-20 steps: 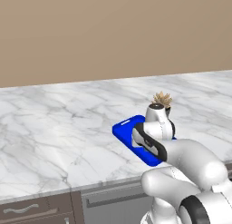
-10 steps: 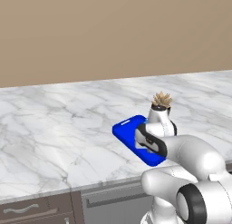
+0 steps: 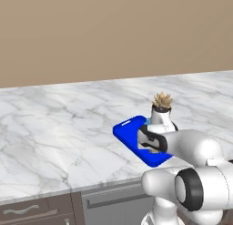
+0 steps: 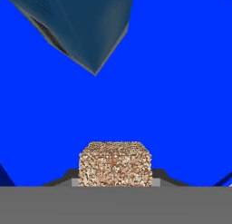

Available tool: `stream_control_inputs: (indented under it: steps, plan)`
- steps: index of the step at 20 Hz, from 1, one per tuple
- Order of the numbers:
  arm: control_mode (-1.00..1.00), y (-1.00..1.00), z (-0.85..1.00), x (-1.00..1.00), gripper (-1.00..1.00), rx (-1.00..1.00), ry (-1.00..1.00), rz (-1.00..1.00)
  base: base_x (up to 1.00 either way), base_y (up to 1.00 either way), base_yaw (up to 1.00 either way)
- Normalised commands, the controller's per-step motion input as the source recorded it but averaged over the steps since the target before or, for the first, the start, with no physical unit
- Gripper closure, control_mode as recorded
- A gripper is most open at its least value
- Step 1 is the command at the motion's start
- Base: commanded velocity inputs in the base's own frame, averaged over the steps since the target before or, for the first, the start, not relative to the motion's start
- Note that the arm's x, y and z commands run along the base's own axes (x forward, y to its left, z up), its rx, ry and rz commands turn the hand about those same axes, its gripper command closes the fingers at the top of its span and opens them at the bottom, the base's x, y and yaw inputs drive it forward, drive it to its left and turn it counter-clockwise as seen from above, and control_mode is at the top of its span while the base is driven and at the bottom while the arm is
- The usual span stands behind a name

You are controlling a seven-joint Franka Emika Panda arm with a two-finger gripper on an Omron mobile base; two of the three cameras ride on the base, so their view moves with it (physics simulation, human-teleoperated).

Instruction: Take out the milk from the fridge and place it on the tray on the counter. Then take the sugar cube near the tray and place it in the tray.

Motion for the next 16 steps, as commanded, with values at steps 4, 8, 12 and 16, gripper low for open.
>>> stream_control_inputs:
  steps: [4, 8, 12, 16]
  plan:
    - [-1.0, -0.06, -0.18, 0.08, 1.0, 0.0, 0.0, 0.0, 0.0, 0.0, 0.0]
    - [-1.0, -0.01, -0.21, 0.04, 1.0, 0.0, 0.0, 0.0, 0.0, 0.0, 0.0]
    - [-1.0, 0.0, -0.19, 0.01, 1.0, 0.0, 0.0, 0.0, 0.0, 0.0, 0.0]
    - [-1.0, 0.0, -0.18, 0.0, 1.0, 0.0, 0.0, 0.0, 0.0, 0.0, 0.0]
